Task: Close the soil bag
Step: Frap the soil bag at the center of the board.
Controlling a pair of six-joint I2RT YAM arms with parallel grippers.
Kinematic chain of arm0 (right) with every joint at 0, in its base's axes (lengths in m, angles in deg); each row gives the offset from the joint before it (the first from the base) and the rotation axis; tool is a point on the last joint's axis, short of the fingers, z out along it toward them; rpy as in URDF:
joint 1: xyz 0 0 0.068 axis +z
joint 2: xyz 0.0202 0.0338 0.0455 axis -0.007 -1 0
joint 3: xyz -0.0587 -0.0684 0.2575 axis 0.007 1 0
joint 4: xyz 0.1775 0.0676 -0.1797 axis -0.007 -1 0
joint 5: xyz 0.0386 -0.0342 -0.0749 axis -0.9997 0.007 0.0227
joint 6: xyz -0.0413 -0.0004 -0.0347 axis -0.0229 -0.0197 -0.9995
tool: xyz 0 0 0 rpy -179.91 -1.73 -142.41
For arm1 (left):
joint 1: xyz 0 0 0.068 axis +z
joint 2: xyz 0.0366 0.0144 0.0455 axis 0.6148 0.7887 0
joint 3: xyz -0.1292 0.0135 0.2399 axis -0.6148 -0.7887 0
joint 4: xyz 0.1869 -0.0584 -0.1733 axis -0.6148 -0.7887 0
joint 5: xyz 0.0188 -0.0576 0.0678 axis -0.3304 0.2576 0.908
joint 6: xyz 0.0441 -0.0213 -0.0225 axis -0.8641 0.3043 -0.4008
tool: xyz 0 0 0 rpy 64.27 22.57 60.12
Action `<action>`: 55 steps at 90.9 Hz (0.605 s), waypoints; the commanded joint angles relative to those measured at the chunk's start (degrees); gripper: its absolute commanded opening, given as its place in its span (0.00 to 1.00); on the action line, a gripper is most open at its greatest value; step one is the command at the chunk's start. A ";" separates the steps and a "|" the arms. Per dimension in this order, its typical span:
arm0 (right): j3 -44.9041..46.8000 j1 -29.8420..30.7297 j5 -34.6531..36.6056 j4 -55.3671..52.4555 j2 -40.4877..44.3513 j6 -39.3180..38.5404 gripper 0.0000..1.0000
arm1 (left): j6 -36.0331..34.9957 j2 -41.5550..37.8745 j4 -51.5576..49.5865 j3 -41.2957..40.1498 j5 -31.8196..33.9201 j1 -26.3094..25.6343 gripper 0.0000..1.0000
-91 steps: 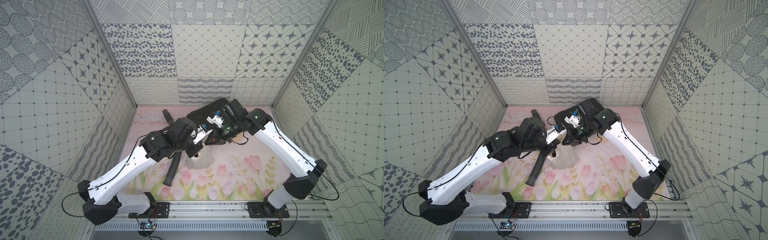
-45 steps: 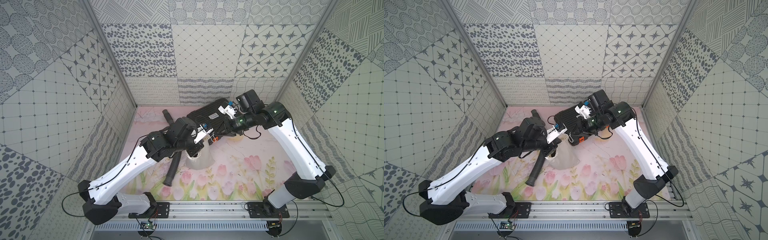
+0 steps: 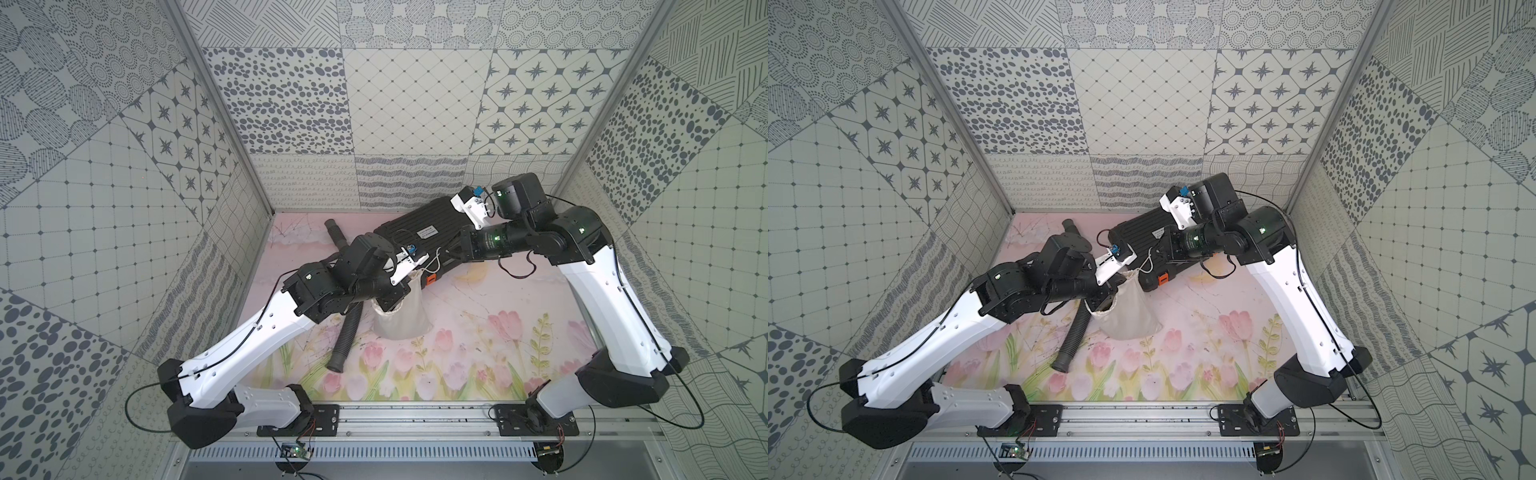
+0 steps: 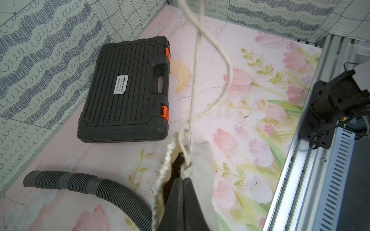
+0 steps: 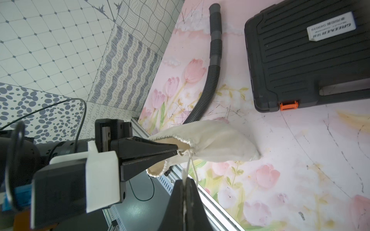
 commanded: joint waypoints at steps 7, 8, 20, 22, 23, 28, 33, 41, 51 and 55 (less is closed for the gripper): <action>0.77 -0.35 2.68 14.21 3.31 -1.15 0.00 | 0.00 0.37 -1.05 -0.62 0.48 0.63 0.00; 0.73 -0.37 2.46 14.48 3.26 -1.15 0.00 | -0.02 0.34 -1.01 -0.68 0.47 0.60 0.00; 1.28 -0.33 -1.83 18.10 2.80 -0.62 0.00 | 0.05 0.30 -0.16 -0.99 0.50 0.69 0.10; 1.68 -0.31 -2.60 18.93 2.86 -0.49 0.00 | 0.06 0.27 0.14 -1.06 0.60 0.73 0.16; 1.80 -0.31 -2.86 19.25 2.90 -0.47 0.00 | 0.06 0.26 0.29 -1.12 0.60 0.74 0.20; 3.30 -0.27 -4.22 21.47 3.53 -0.36 0.00 | 0.16 0.12 1.00 -1.32 0.91 0.70 0.30; 4.82 -0.34 -4.47 23.11 4.27 -0.52 0.00 | 0.37 -0.14 1.89 -1.56 1.05 0.81 0.35; 7.12 -0.34 -4.65 25.38 5.47 -0.71 0.00 | 0.71 -1.01 3.65 -2.44 1.16 0.91 0.42; 8.05 -0.31 -5.47 27.75 6.09 -0.31 0.00 | 0.68 -1.59 5.07 -2.92 1.10 0.93 0.50; 8.11 -0.33 -5.82 28.27 6.04 -0.17 0.00 | 0.68 -1.54 5.55 -2.93 0.82 0.92 0.55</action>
